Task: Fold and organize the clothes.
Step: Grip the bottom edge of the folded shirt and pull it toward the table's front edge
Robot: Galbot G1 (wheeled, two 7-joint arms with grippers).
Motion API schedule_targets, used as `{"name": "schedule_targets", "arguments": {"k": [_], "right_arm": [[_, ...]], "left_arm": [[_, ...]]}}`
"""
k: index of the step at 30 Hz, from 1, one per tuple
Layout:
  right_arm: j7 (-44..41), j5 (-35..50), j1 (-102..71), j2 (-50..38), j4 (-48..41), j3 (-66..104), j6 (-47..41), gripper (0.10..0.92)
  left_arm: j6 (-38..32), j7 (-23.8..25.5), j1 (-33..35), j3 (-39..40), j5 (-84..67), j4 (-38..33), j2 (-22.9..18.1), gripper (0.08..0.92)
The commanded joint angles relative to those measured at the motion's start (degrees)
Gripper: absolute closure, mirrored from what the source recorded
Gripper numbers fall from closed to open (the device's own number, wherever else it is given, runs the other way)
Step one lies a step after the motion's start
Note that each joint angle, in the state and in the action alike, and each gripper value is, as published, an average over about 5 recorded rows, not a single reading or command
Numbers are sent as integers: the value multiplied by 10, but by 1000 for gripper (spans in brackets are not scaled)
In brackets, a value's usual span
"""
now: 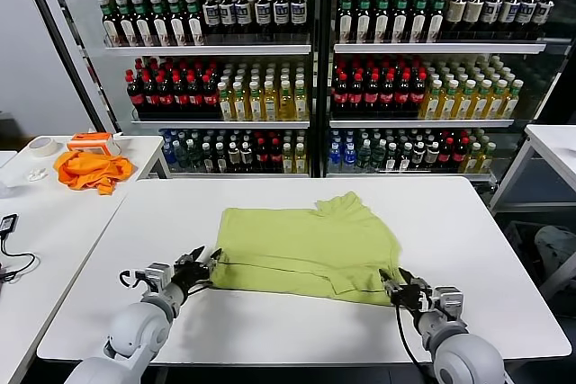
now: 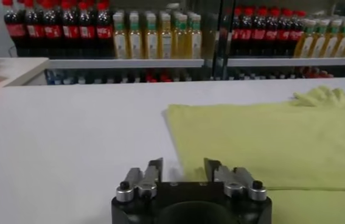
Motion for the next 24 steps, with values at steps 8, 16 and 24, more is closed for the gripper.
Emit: {"name": "schedule_targets", "arguments": {"k": [8, 16, 24], "right_arm": [[-12, -12, -48, 0, -13, 2, 36, 260], [-14, 13, -37, 1, -26, -1, 44, 475], [-10, 17, -28, 14, -32, -8, 43, 700]], "left_arm": [[77, -60, 60, 17, -4, -80, 2, 195], [77, -72, 61, 25, 1, -72, -1, 259], [76, -72, 70, 37, 15, -84, -5, 493]]}}
